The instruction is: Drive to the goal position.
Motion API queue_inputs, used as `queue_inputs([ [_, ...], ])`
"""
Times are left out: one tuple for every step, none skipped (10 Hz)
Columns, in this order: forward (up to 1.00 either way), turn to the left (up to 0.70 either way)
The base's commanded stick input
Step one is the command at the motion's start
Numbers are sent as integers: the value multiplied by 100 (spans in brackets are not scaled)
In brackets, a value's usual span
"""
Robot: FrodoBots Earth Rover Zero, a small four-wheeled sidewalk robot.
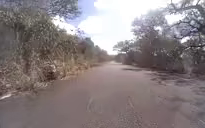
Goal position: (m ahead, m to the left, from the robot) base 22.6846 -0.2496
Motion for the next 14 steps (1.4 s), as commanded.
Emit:
queue_inputs([
  [50, 0],
  [50, 0],
  [50, 0],
  [50, 0],
  [50, 0],
  [50, 0],
  [50, 0],
  [50, 0],
  [50, 0],
  [50, 0],
  [50, 0],
  [50, 0],
  [50, 0],
  [50, 0],
])
